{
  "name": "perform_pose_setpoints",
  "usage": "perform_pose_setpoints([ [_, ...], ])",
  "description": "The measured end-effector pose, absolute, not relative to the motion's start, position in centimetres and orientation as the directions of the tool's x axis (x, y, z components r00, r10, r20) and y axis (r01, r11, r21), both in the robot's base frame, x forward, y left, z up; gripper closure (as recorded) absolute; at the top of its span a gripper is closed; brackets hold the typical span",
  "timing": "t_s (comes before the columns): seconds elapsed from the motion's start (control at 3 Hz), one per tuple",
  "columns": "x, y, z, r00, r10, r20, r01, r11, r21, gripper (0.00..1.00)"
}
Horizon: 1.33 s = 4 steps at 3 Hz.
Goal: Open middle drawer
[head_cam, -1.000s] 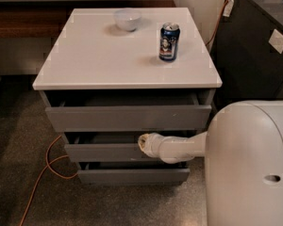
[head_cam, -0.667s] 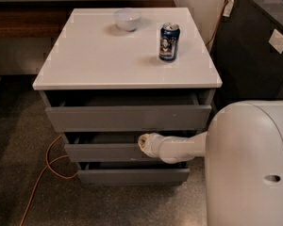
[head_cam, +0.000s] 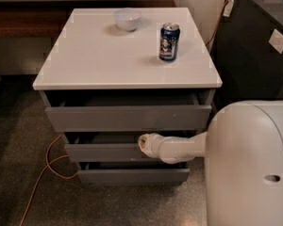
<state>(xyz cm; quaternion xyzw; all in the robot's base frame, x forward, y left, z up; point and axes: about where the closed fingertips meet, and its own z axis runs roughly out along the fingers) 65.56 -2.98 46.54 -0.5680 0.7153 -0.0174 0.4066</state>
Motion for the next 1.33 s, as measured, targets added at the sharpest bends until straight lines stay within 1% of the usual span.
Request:
perform_pose_setpoints([
  [0.33, 65.6, -3.0, 46.5, -0.024, -0.827, -0.562, -0.798, 0.354, -0.487, 0.6],
  [0.67, 64.5, -2.8, 46.9, -0.008, -0.802, -0.598, -0.805, 0.36, -0.472, 0.84],
  [1.0, 63.2, -2.6, 45.0, -0.013, -0.748, -0.664, -0.835, 0.374, -0.404, 1.0],
  [1.33, 63.1, -2.7, 45.2, -0.014, -0.745, -0.667, -0.838, 0.372, -0.398, 1.0],
])
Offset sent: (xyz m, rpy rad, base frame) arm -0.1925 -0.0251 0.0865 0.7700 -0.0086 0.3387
